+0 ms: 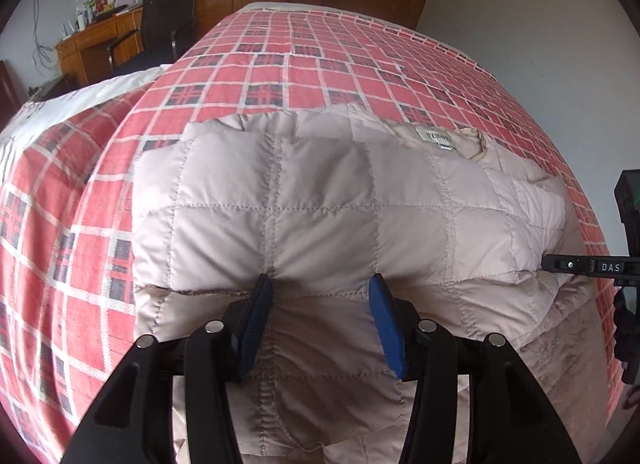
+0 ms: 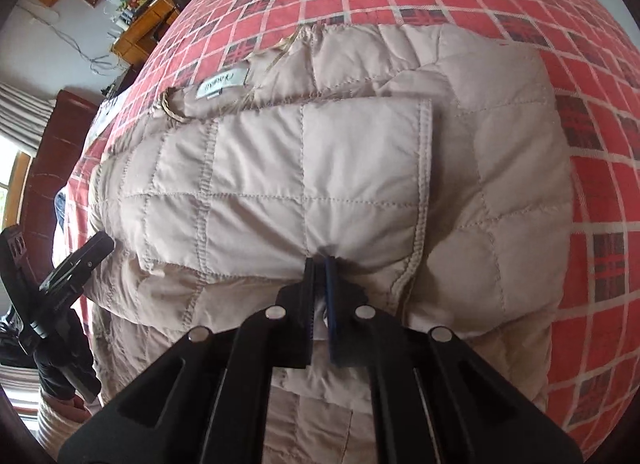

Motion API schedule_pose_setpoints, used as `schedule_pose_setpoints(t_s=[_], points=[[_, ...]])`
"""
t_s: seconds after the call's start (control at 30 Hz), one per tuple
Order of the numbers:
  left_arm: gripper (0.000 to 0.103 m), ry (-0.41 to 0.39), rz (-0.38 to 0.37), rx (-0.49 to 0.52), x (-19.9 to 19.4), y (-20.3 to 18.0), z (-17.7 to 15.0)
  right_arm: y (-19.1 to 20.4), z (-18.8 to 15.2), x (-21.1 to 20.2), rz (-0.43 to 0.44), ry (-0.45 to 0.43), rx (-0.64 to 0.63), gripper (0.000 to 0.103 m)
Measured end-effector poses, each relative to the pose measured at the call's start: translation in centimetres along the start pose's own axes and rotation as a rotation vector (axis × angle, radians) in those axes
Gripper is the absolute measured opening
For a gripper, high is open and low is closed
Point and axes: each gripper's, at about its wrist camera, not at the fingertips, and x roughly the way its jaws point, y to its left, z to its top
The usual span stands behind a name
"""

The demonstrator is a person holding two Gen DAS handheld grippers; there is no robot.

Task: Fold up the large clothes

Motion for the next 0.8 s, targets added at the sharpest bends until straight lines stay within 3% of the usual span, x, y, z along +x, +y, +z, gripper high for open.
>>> schedule_pose_setpoints(t_s=[0.13, 0.33, 0.57, 0.67, 0.73, 0.8], points=[[0.052, -0.060, -0.018, 0.044, -3.2, -1.7, -0.8, 1.4, -1.4, -2.9, 0.035, -0.054, -0.047, 0.017], [0.053, 0.023, 0.011, 0.095, -1.2, -3.6, -2.8, 2.7, -2.3, -0.9, -0.005, -0.012, -0.075, 0.018], [0.054, 0.051, -0.017, 0.044, -0.9, -2.9, -2.8, 2.4, -2.0, 0.4, 0.006, 0.007, -0.072, 0.017], [0.056, 0.036, -0.034, 0.034, -3.7, -2.5, -3.1, 2.0, -3.4, -3.1, 0.061, -0.044, -0.098, 0.029], [0.064, 0.040, -0.043, 0.026, -6.0, -1.5, -4.1, 1.8, -4.8, -5.4, 0.091, -0.078, -0.140, 0.047], [0.066, 0.057, -0.046, 0.012, -8.3, 0.0, -5.8, 1.3, -7.1, -8.1, 0.087, -0.106, -0.194, 0.054]])
